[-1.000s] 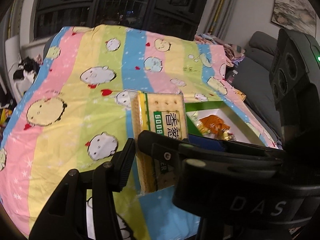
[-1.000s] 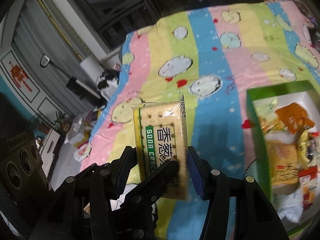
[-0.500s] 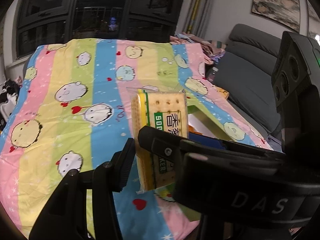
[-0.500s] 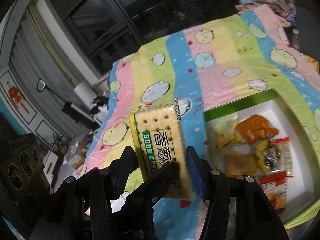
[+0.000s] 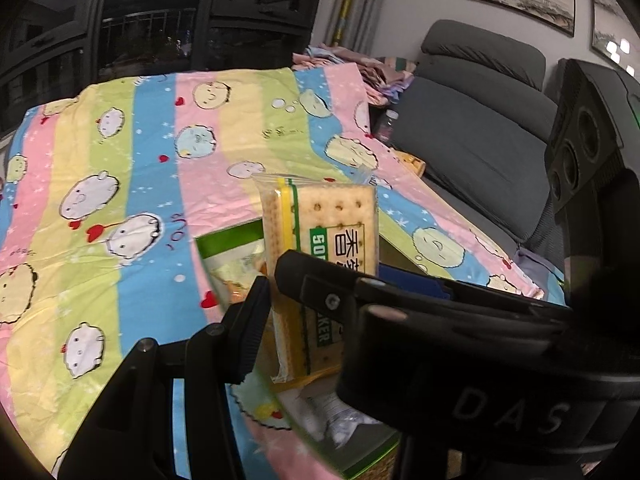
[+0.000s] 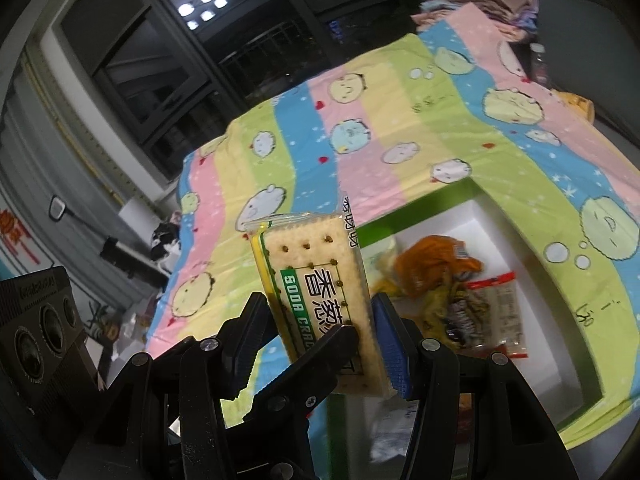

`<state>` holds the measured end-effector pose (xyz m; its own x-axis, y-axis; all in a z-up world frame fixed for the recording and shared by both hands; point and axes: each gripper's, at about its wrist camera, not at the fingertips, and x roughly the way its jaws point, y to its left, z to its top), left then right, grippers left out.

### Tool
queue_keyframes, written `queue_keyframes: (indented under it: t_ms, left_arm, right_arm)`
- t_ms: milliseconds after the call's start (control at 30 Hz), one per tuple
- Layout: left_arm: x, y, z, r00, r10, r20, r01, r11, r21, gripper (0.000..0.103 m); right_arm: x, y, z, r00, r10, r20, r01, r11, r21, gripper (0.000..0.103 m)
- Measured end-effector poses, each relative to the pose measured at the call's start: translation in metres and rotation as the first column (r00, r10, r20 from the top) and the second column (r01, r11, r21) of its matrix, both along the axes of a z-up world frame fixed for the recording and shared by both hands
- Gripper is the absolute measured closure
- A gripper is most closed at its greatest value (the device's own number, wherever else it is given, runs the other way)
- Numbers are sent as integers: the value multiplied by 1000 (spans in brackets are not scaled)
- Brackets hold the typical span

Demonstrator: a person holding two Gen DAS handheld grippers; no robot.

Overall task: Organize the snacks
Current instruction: 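Carry the soda cracker pack into the green box and open the right tool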

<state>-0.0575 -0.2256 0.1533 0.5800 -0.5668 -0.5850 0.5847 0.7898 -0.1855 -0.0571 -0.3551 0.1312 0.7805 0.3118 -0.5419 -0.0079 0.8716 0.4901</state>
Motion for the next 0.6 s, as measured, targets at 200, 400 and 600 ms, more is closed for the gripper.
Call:
queue_keyframes:
  t_ms: [200,400,600]
  left_arm:
    - [8,-20,-12,999,-25,-37,26,1000,13,58]
    - [17,-34,-24,996,-40,-77,43,999,29,58]
    - [27,-44,-37,990,-58,-128,63,997,37,58]
  right_arm:
    - [5,-21,-13,999,-30,-39,31,999,31,46]
    - [14,-35,-27,995,-52,-85,56,997,51,46]
    - [21,-45,-40,989,-67,-132,77,995,68,46]
